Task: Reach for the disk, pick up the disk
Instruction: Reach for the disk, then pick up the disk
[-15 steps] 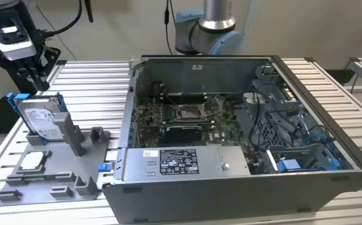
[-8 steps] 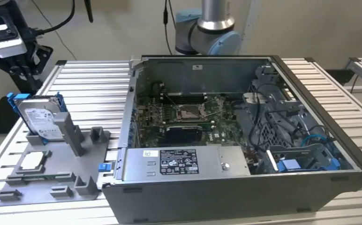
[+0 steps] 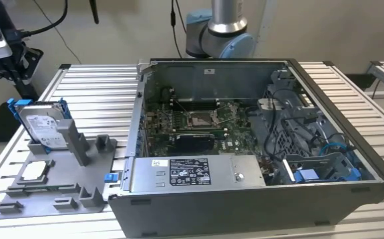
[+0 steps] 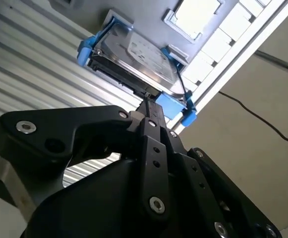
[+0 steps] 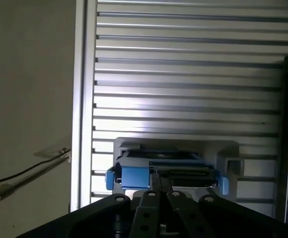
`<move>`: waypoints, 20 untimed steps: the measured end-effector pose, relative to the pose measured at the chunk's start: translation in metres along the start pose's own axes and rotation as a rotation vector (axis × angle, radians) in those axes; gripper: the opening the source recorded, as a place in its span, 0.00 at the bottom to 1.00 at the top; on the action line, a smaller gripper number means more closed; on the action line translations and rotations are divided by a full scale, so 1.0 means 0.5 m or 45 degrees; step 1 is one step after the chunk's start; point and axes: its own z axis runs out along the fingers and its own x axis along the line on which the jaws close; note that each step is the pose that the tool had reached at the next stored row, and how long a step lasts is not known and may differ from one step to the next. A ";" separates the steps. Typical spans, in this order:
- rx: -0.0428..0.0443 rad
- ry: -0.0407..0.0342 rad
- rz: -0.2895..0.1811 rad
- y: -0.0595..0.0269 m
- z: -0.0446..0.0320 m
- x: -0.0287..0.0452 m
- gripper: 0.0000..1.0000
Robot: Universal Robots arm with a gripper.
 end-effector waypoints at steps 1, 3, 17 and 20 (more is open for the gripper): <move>0.000 0.0000 0.000 -0.002 0.000 0.002 0.00; 0.000 -0.0001 0.000 -0.007 0.000 0.005 0.00; 0.000 -0.0006 0.000 -0.018 0.000 0.020 0.00; 0.000 0.0002 -0.016 -0.018 -0.001 0.020 0.00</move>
